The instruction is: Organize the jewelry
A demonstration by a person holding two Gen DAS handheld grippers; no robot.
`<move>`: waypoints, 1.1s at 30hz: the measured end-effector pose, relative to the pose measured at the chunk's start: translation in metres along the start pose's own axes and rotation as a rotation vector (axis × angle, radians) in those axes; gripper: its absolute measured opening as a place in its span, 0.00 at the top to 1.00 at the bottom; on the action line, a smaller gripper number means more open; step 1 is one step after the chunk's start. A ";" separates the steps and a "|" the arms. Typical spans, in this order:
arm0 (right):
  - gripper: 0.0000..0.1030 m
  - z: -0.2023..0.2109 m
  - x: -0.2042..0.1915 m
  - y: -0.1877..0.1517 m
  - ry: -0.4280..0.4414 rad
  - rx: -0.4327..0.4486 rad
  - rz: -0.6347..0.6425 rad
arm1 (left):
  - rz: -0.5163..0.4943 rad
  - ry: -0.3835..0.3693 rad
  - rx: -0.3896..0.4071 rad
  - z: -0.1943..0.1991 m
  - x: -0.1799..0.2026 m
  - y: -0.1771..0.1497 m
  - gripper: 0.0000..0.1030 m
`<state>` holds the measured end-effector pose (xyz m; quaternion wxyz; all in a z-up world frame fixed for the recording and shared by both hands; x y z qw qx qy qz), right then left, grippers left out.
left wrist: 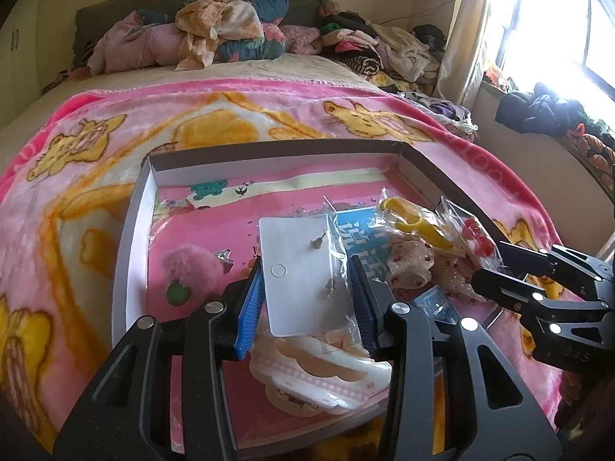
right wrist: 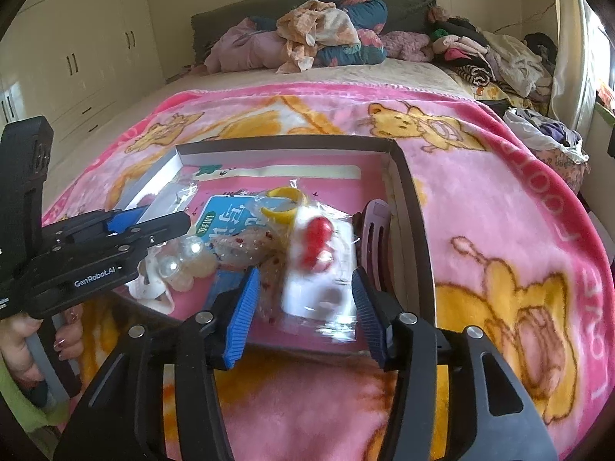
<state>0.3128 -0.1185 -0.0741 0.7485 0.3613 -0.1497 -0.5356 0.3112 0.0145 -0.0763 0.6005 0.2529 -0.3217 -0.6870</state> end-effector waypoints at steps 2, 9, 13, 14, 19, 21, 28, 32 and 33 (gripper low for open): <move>0.49 0.004 -0.001 -0.001 0.001 0.007 0.001 | 0.002 0.000 0.001 0.002 0.000 -0.001 0.66; 0.44 0.020 0.000 -0.005 -0.013 0.031 0.004 | -0.002 0.008 0.012 0.013 0.001 -0.002 0.56; 0.42 0.030 -0.001 -0.008 -0.021 0.047 0.006 | -0.004 0.009 0.025 0.023 0.002 -0.002 0.48; 0.41 0.034 0.000 -0.009 -0.022 0.052 0.005 | -0.004 0.010 0.028 0.025 0.002 -0.002 0.47; 0.34 0.050 -0.001 -0.013 -0.031 0.082 0.006 | 0.001 0.012 0.048 0.040 0.003 -0.001 0.42; 0.33 0.056 -0.002 -0.015 -0.039 0.091 0.011 | 0.004 0.010 0.058 0.046 0.004 0.000 0.36; 0.24 0.076 -0.002 -0.020 -0.037 0.134 -0.009 | -0.005 0.015 0.096 0.072 0.010 0.000 0.28; 0.18 0.089 -0.004 -0.024 -0.033 0.164 -0.018 | -0.010 0.021 0.113 0.085 0.014 -0.003 0.22; 0.17 0.091 -0.005 -0.024 -0.030 0.170 -0.021 | -0.012 0.021 0.116 0.088 0.015 -0.004 0.21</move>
Point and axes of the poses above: each gripper's, at about its wrist camera, not at the fingertips, and z roughly against the way its jaws point, x to its right, y to its top, the point moved 7 cm from there along -z, roughly the way its jaws point, and after that the axes turned 9 degrees about -z, right-handed, at the moved point
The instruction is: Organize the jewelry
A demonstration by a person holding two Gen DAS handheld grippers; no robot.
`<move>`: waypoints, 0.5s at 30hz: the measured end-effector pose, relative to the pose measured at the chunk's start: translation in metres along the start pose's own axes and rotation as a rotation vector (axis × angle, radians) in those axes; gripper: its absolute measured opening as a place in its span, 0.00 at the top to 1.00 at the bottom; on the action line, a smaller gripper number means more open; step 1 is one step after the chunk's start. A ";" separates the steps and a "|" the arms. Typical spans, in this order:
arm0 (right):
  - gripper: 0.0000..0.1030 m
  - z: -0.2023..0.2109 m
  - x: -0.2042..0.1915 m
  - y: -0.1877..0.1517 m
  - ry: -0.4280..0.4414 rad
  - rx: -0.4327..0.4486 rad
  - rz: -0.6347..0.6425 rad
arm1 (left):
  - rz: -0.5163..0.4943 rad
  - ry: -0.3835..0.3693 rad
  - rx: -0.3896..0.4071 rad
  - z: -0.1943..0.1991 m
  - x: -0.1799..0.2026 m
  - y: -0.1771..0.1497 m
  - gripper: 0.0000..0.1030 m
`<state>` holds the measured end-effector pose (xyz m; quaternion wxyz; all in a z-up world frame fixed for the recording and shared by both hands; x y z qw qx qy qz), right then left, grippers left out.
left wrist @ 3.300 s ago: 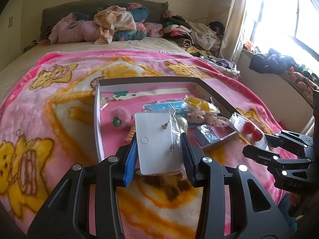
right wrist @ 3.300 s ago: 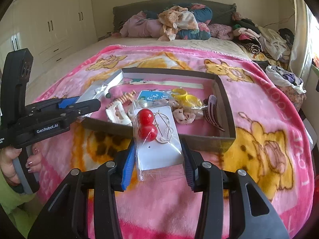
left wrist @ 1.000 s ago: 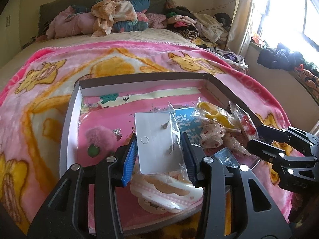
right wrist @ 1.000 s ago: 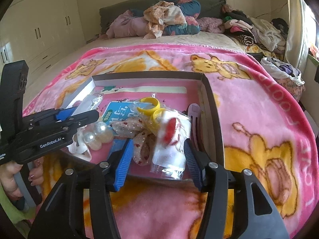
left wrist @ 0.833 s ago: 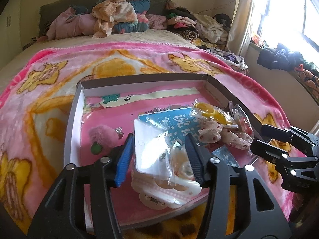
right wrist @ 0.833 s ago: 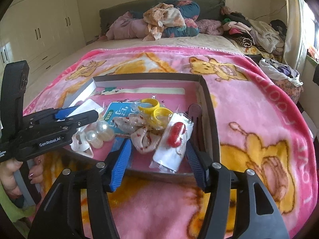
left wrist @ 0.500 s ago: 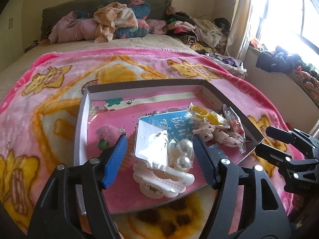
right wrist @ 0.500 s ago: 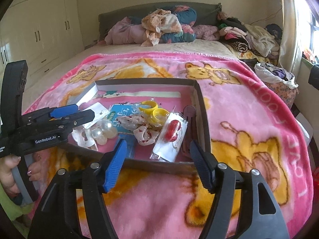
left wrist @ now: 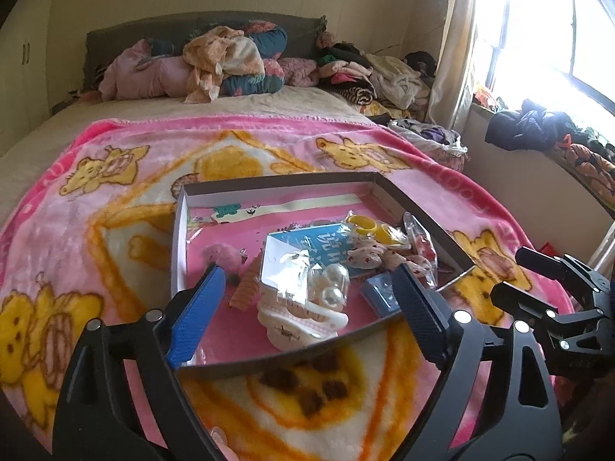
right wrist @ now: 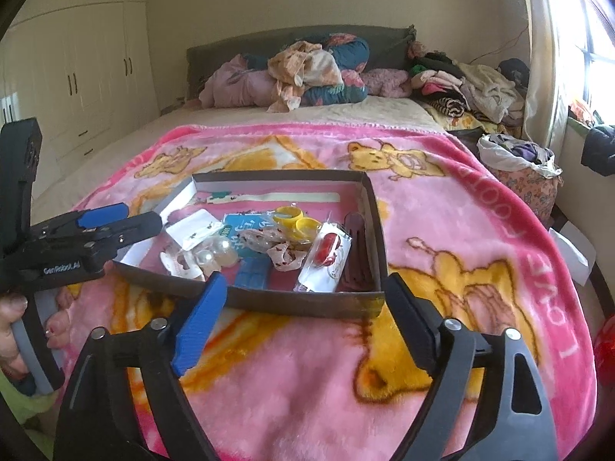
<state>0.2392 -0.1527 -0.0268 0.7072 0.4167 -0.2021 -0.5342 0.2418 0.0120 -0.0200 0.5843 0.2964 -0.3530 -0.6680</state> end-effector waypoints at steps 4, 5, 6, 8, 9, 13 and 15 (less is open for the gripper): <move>0.16 0.012 -0.004 0.000 0.007 0.024 0.000 | -0.007 0.001 0.012 0.012 0.005 -0.002 0.18; 0.16 0.015 -0.005 -0.001 0.007 0.029 0.000 | -0.007 0.000 0.015 0.014 0.006 -0.003 0.17; 0.16 0.018 -0.006 -0.001 0.008 0.035 0.001 | -0.009 0.000 0.018 0.017 0.007 -0.004 0.15; 0.15 0.024 -0.009 -0.002 0.012 0.046 0.003 | -0.012 0.000 0.024 0.022 0.010 -0.006 0.14; 0.14 0.027 -0.010 -0.003 0.012 0.052 0.005 | -0.012 0.000 0.027 0.025 0.010 -0.006 0.14; 0.13 0.038 -0.015 -0.004 0.006 0.081 0.021 | -0.011 -0.007 0.031 0.033 0.011 -0.011 0.12; 0.13 0.043 -0.018 -0.006 0.009 0.091 0.022 | -0.011 -0.005 0.034 0.035 0.012 -0.013 0.11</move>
Point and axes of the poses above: each gripper's, at about its wrist camera, not at the fingertips, and z roughly against the way its jaws point, x to its right, y to its top, the point moved 7 cm from there along -z, roughly the way its jaws point, and after that the axes turned 9 degrees about -z, right-handed, at the moved point
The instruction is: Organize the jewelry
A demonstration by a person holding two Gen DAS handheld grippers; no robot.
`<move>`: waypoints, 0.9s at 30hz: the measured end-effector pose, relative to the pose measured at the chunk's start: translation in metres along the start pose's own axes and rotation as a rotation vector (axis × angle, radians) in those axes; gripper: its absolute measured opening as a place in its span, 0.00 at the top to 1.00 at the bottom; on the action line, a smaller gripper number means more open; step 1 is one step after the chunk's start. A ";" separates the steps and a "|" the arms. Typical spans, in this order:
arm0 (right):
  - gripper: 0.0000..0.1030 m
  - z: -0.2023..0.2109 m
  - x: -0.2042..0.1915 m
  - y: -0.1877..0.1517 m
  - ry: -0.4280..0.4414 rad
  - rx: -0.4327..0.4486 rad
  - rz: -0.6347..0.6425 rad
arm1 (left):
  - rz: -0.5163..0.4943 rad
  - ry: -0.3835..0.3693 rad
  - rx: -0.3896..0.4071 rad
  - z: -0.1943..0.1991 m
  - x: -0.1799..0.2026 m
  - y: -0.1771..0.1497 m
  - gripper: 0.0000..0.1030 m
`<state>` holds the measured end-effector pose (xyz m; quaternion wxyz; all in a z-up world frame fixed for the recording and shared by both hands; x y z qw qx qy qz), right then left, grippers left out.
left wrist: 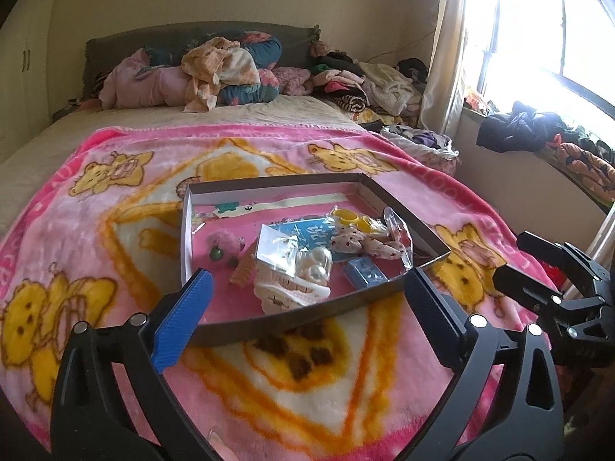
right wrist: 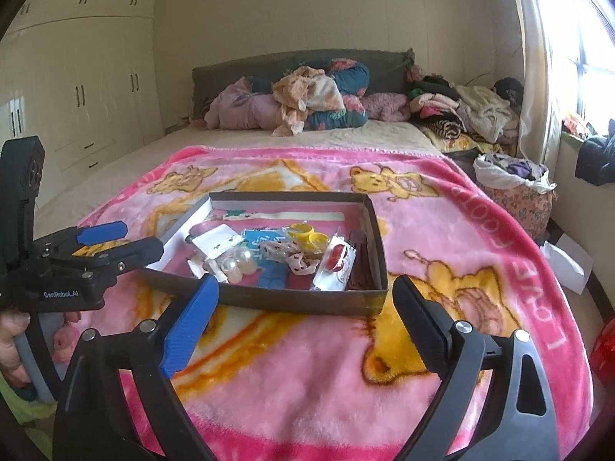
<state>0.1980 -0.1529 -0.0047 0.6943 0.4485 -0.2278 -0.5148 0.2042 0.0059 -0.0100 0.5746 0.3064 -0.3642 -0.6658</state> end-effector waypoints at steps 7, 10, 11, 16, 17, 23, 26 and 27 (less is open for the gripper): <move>0.08 0.009 -0.009 -0.010 -0.015 0.023 0.008 | -0.002 0.003 0.003 0.011 0.001 -0.012 0.11; 0.08 0.011 -0.012 -0.014 -0.019 0.032 0.012 | -0.003 0.009 0.002 0.014 0.001 -0.017 0.11; 0.07 0.012 -0.013 -0.015 -0.018 0.035 0.010 | -0.004 0.006 0.001 0.015 0.001 -0.019 0.11; 0.07 0.013 -0.015 -0.019 -0.016 0.046 0.005 | -0.011 0.012 0.000 0.019 0.000 -0.027 0.11; 0.07 0.014 -0.017 -0.019 -0.014 0.047 0.007 | -0.013 0.011 -0.001 0.019 0.000 -0.028 0.11; 0.07 0.017 -0.019 -0.022 -0.009 0.078 0.002 | -0.014 0.015 0.015 0.026 -0.001 -0.036 0.11; 0.07 0.019 -0.019 -0.025 -0.009 0.099 -0.004 | -0.015 0.020 0.023 0.027 -0.001 -0.039 0.11; 0.07 0.020 -0.018 -0.025 -0.009 0.105 -0.005 | -0.019 0.026 0.026 0.028 -0.001 -0.040 0.11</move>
Point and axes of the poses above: each gripper's, at about its wrist camera, not at the fingertips, and z roughly against the way its jaws point, x to its right, y to its top, the point moved 7 cm from there along -z, roughly the way its jaws point, and after that the axes turned 9 degrees about -z, right-handed, at the moved point
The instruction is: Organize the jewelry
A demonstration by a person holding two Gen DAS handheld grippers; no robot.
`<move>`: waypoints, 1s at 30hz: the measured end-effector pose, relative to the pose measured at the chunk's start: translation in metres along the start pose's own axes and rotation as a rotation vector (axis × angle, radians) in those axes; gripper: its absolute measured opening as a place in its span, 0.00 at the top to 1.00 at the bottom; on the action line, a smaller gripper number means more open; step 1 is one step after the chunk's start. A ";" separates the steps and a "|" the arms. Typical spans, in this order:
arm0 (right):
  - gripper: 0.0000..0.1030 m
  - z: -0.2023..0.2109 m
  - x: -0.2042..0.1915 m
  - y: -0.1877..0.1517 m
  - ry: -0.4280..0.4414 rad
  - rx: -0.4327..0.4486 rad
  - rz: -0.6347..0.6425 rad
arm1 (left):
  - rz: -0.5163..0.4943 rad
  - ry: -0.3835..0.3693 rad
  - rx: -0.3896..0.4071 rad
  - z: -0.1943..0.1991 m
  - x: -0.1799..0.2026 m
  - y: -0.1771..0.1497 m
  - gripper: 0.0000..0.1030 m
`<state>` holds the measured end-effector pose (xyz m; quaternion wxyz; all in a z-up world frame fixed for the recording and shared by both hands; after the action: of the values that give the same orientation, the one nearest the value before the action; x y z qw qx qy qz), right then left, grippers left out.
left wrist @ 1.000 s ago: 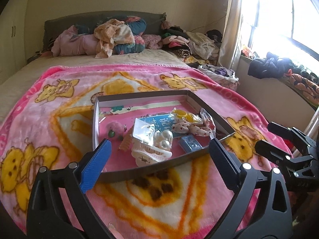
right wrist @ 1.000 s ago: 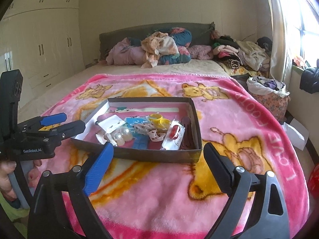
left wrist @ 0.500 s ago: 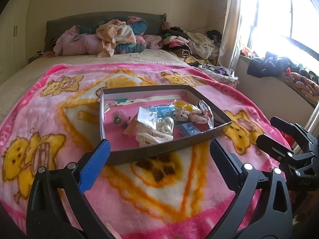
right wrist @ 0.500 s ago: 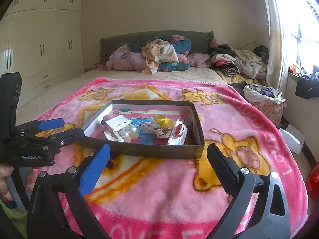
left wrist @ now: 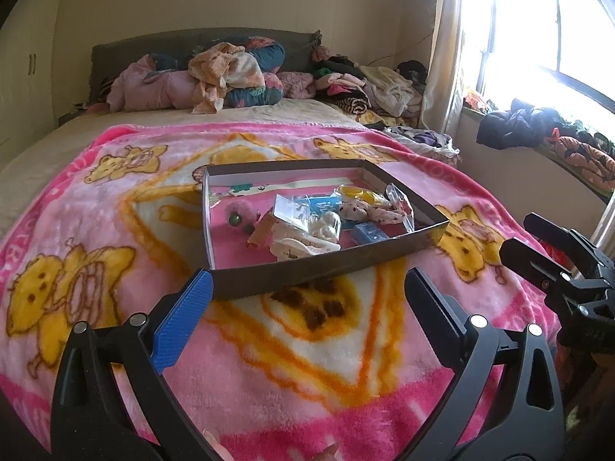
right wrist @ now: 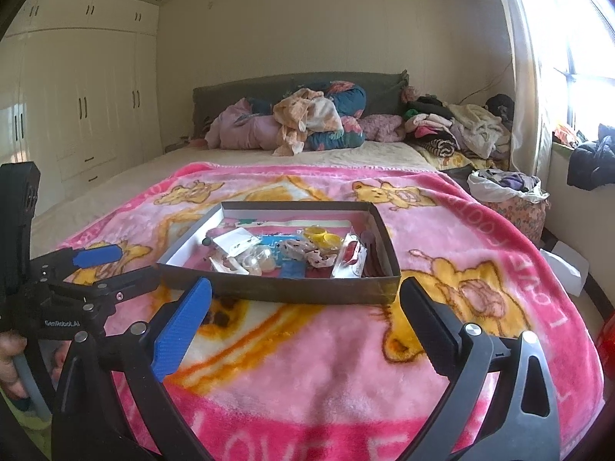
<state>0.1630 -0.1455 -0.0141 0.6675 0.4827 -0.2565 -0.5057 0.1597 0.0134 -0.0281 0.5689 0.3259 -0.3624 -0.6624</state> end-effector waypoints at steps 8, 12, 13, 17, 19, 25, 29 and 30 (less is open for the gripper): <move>0.06 0.004 0.000 -0.001 0.005 0.057 -0.017 | 0.003 0.041 0.029 0.002 -0.002 -0.005 0.11; 0.06 0.003 -0.001 -0.003 0.000 0.081 -0.012 | 0.005 0.065 0.053 0.001 -0.005 -0.003 0.11; 0.06 0.003 -0.001 -0.004 0.000 0.087 -0.012 | 0.005 0.073 0.062 0.002 -0.006 -0.003 0.11; 0.06 -0.002 -0.001 -0.013 -0.009 0.077 -0.006 | 0.011 0.086 0.079 0.002 -0.007 -0.003 0.11; 0.06 -0.005 -0.002 -0.019 -0.013 0.062 0.006 | 0.012 0.089 0.078 0.002 -0.007 -0.004 0.11; 0.06 -0.003 0.000 -0.020 -0.014 0.072 -0.005 | 0.002 0.091 0.072 -0.001 -0.004 -0.006 0.11; 0.06 0.001 0.005 -0.018 -0.016 0.088 -0.026 | -0.001 0.089 0.071 -0.002 -0.003 -0.008 0.11; 0.06 0.001 0.006 -0.018 -0.014 0.090 -0.032 | -0.002 0.087 0.071 -0.002 -0.002 -0.009 0.11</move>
<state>0.1563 -0.1520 -0.0307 0.6351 0.5129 -0.2760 -0.5073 0.1567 0.0159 -0.0364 0.5718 0.3745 -0.3602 -0.6349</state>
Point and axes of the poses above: each gripper's, at about its wrist camera, not at the fingertips, and z roughly against the way its jaws point, x to its right, y to its top, the point moved 7 cm from there along -z, roughly the way its jaws point, and after that the axes turned 9 degrees about -z, right-handed, at the moved point
